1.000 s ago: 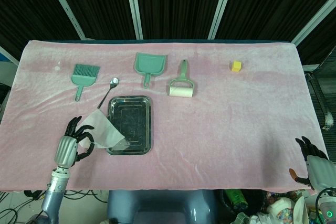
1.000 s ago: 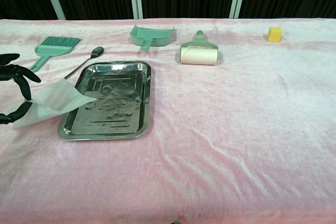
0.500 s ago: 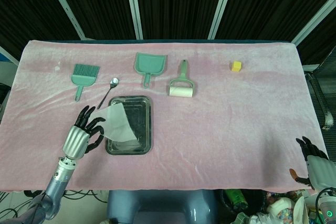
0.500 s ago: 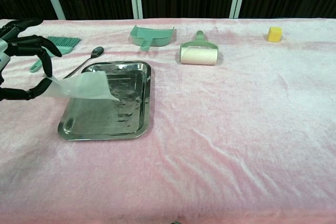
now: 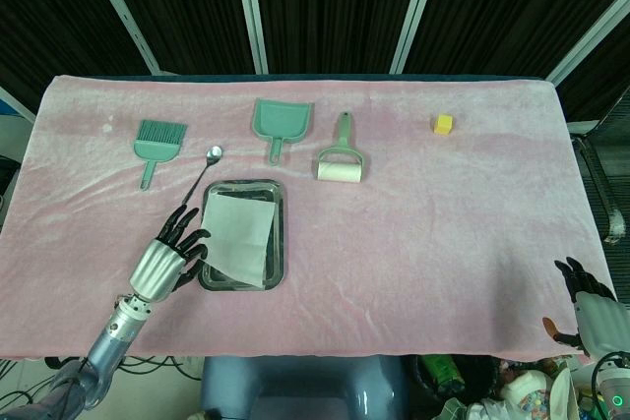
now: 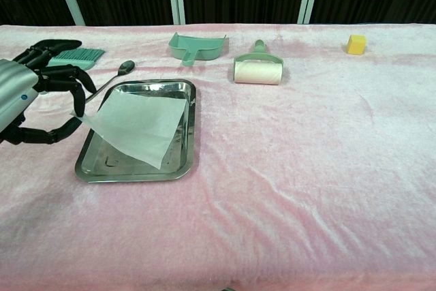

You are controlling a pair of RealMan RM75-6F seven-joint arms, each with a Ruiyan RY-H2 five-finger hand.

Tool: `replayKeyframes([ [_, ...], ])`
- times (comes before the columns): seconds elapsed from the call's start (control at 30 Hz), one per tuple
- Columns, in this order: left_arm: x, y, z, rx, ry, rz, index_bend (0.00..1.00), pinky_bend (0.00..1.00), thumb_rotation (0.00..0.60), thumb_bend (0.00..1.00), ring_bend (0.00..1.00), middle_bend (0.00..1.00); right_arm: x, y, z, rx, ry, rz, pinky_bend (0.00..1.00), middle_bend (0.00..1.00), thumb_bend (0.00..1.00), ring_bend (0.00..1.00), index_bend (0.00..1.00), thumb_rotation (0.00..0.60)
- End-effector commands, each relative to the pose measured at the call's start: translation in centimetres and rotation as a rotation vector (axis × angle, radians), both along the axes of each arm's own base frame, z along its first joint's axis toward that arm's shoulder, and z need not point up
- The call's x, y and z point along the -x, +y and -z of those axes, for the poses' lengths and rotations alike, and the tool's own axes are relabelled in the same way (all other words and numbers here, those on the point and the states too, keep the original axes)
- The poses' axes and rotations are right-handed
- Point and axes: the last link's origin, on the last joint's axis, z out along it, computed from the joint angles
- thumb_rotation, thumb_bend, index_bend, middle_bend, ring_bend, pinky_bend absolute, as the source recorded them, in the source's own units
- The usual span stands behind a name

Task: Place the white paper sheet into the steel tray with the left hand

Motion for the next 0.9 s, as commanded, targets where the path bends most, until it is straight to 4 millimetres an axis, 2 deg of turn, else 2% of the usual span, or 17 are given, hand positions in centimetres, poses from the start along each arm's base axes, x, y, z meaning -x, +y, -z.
replayKeyframes([
  [0.03, 1.0, -0.6, 0.7, 0.035, -0.004, -0.100, 0.69, 0.06, 0.600, 0.51, 0.03, 0.38, 0.0, 0.0, 0.0, -0.002, 0.001, 0.000, 0.15, 0.01, 0.26, 0.10, 0.00, 0.600],
  [0.2, 0.4, -1.2, 1.5, 0.082, -0.023, -0.158, 0.69, 0.06, 0.600, 0.51, 0.03, 0.37, 0.0, 0.0, 0.1, -0.004, 0.003, 0.002, 0.15, 0.01, 0.26, 0.10, 0.00, 0.600],
  [0.3, -1.1, -1.6, 2.1, 0.117, -0.052, -0.227, 0.69, 0.06, 0.600, 0.50, 0.03, 0.37, 0.0, 0.0, 0.0, -0.003, 0.005, 0.005, 0.15, 0.01, 0.26, 0.10, 0.00, 0.600],
  [0.6, -3.7, -3.3, 1.5, 0.219, -0.054, -0.432, 0.69, 0.05, 0.600, 0.49, 0.03, 0.37, 0.0, 0.0, 0.0, -0.013, 0.007, 0.005, 0.15, 0.01, 0.26, 0.10, 0.00, 0.600],
  [0.9, -3.9, -2.4, 1.1, 0.214, -0.039, -0.479, 0.69, 0.05, 0.600, 0.48, 0.03, 0.36, 0.0, 0.1, 0.1, -0.019, 0.010, 0.008, 0.15, 0.01, 0.26, 0.10, 0.00, 0.600],
])
